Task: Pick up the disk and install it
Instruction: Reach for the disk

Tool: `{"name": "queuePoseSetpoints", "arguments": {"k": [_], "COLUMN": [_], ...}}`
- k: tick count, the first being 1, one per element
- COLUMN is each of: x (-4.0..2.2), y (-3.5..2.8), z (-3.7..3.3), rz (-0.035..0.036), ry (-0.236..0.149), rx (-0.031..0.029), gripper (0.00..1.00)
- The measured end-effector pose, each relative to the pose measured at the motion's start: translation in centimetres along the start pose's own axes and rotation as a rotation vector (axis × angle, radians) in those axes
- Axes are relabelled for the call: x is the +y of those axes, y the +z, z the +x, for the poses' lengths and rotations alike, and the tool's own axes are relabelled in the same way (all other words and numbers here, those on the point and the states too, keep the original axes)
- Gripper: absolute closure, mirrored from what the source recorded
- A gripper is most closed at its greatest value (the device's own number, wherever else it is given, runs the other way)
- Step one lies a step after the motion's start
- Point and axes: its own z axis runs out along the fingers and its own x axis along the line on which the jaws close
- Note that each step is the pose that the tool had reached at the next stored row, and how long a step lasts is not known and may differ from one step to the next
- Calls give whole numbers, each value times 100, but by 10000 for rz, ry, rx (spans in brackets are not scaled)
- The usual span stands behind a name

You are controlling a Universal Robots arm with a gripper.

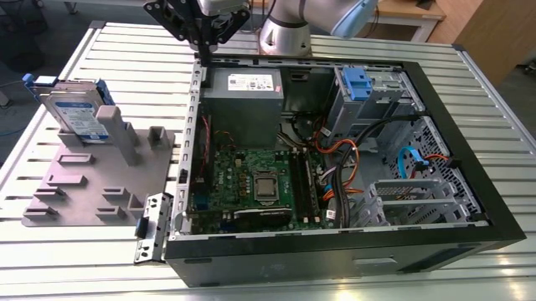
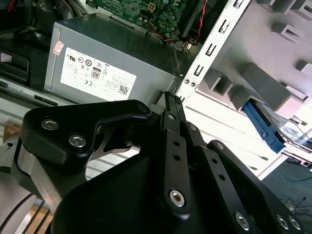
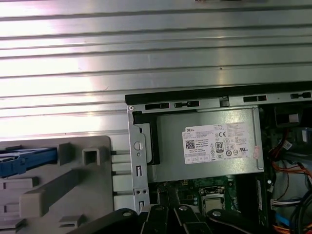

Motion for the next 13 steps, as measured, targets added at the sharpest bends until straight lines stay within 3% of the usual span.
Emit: {"name": "queuePoseSetpoints", "arguments": {"k": [8,13], "x": [-9,-17], "y": [2,6], "z": [111,218], "rz": [0,0], "ry": [0,0], "rx": [0,1], "gripper": [89,89]}}
